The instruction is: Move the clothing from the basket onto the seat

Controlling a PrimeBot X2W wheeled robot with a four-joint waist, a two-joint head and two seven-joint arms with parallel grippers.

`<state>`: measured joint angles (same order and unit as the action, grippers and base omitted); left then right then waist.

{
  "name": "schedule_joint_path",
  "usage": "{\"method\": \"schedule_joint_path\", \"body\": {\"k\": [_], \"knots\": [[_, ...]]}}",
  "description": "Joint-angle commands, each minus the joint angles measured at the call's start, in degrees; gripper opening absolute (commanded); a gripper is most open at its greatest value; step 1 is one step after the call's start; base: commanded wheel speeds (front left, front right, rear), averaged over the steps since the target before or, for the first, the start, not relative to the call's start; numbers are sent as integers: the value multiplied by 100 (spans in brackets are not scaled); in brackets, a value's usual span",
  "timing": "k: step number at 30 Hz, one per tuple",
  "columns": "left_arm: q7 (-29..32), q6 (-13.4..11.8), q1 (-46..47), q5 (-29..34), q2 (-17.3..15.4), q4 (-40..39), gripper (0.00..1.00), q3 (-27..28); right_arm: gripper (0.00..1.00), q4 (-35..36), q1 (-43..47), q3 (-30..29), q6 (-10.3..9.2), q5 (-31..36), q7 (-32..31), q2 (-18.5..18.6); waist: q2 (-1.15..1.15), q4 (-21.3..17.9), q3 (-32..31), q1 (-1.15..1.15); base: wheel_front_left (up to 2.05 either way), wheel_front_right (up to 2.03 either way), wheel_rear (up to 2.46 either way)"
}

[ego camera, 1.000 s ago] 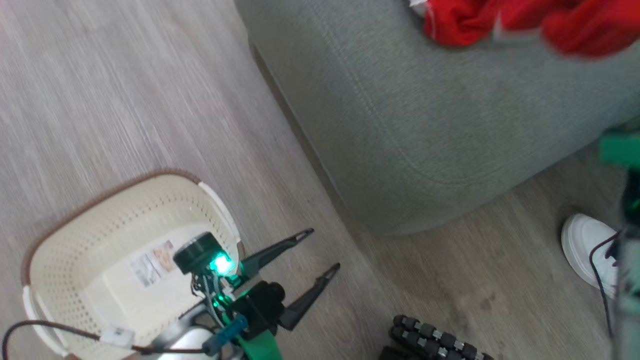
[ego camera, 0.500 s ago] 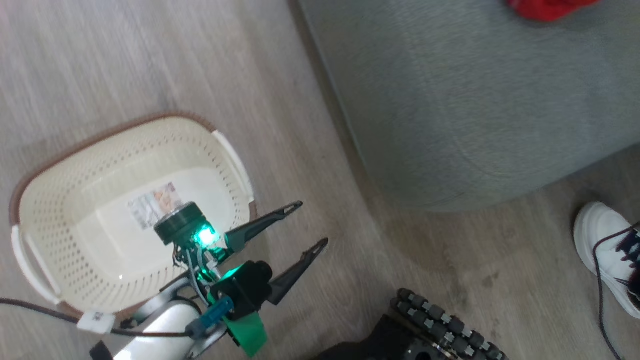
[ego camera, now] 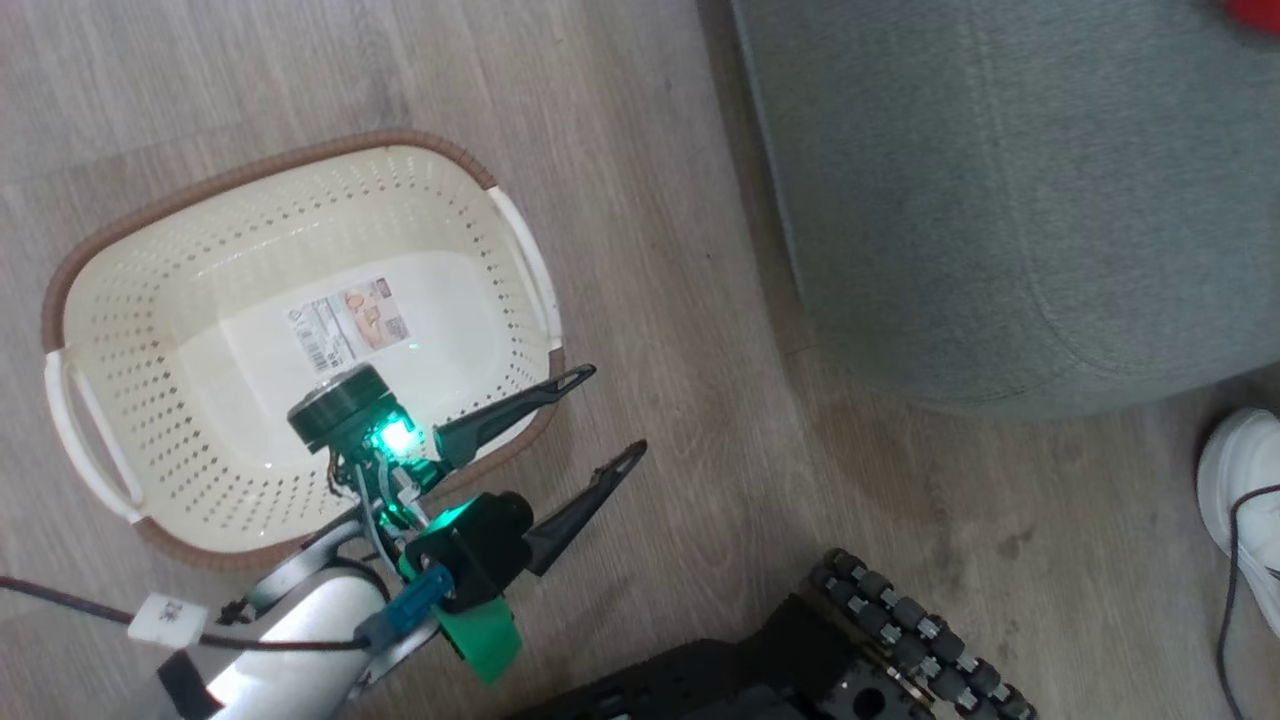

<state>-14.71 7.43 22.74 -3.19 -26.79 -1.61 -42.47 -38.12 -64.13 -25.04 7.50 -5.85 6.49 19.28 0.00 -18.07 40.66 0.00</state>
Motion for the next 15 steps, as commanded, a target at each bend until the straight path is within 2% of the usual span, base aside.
{"method": "schedule_joint_path", "body": {"k": [1, 15], "knots": [[-29, 6, 57, 6, -78, -210, 100, 147, 0, 68, -117, -38, -1, 186, 20, 167, 0, 55, 58, 0, 0, 0, 0], [-29, 6, 144, 80, -89, -252, 100, 127, 0, -1418, -252, -563, -1, 1270, 323, -155, 0, 128, 208, 0, 0, 0, 0]]}}
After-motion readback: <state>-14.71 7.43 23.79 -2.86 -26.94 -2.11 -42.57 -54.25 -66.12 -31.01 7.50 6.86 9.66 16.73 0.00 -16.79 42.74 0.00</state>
